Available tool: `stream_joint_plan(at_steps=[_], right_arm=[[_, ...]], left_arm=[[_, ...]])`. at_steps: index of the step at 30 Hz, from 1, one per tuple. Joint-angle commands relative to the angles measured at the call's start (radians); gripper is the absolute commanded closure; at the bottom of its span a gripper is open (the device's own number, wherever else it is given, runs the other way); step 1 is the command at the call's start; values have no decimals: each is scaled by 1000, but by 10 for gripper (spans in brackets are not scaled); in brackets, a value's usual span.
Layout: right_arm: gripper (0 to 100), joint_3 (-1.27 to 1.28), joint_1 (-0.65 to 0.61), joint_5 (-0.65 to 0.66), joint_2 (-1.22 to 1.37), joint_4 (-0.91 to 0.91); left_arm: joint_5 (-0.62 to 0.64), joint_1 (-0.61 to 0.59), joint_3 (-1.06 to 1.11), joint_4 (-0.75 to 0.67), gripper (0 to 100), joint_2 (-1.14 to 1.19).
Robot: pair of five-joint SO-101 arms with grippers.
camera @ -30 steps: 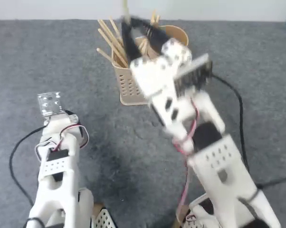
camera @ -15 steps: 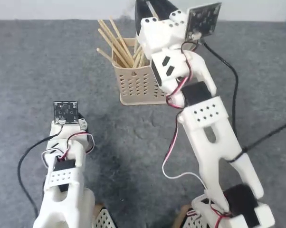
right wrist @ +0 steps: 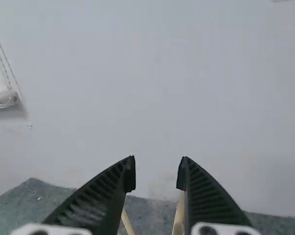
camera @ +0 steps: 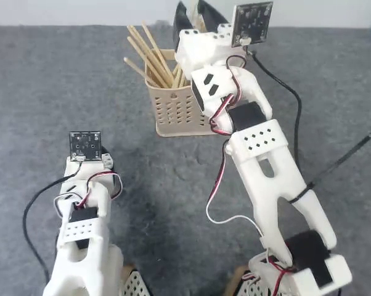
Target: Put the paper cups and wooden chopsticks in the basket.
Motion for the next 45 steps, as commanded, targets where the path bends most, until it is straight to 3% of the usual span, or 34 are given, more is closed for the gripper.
stream_joint_plan(at_steps=[1,14,17,21,27,45], right_arm=[[861,-44,2,-14,-151,136],[864,-38,22,-8,-679,963],[864,-38,102,-8,-739,1113],[865,-25,257,23,-785,1231],[865,155,407,120,-963,1231],[865,1062,440,278,-1446,1061]], left_arm=[[-9,3,-2,-32,989,-29],[-9,37,27,-77,989,-38],[-9,37,91,-153,989,-87],[-9,44,90,-35,989,-181],[-8,60,94,138,989,-331],[-3,115,107,652,989,-755]])
